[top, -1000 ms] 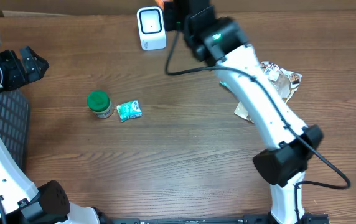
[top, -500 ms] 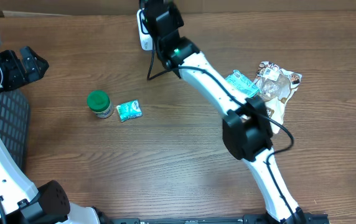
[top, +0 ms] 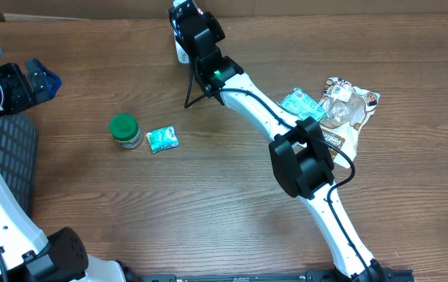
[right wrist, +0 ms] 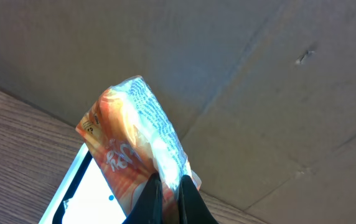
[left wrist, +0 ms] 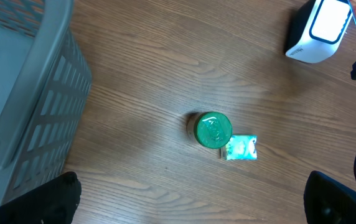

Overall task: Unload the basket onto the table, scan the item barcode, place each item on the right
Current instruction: 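Hold the orange pack in front of the white scanner, then carry the orange pack right and drop it on the bag pile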

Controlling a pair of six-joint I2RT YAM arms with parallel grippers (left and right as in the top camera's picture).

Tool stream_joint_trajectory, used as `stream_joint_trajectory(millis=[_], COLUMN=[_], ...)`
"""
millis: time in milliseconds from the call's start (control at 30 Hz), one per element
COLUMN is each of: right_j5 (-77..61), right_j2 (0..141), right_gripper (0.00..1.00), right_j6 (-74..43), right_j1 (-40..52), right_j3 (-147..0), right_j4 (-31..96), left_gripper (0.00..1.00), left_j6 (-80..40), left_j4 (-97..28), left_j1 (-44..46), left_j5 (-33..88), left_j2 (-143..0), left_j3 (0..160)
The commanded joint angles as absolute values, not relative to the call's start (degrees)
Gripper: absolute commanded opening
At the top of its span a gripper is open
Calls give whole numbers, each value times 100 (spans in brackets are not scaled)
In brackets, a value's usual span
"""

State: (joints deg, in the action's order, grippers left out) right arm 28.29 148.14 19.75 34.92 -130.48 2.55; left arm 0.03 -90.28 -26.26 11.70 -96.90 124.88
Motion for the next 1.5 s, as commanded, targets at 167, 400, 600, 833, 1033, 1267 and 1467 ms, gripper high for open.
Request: stream_joint_trajectory(millis=[167, 400, 600, 833, 1033, 1267, 1467], right_j5=[2779, 2825, 2818, 1903, 156, -270, -270], right_j2=[14908, 14818, 14398, 13270, 12184, 11500, 11509], right_gripper=[4, 4, 4, 4, 4, 4, 4], right_j6=[1999, 2154, 2119, 1413, 489, -165, -764], right_j1=[3503, 3581, 3710, 3815, 3566, 2766, 1691], right_j3=[-13056, -13063, -13063, -13063, -13063, -13063, -12884], right_j4=[106, 3, 303, 2023, 4125, 6523, 7848], left_gripper=[100, 100, 100, 99, 100, 99, 99], left_j6=[89, 89, 89, 89, 89, 89, 89], left_j4=[-9015, -9015, -9015, -9015, -9015, -9015, -9015], left_j1=[-2633, -2633, -2633, -2633, -2633, -2633, -2633], left_j5=[1157, 1157, 1157, 1160, 1160, 1160, 1160], left_j2=[-9741, -9741, -9741, -9741, -9741, -9741, -9741], left_j3=[12497, 12497, 12497, 12497, 12497, 12497, 12497])
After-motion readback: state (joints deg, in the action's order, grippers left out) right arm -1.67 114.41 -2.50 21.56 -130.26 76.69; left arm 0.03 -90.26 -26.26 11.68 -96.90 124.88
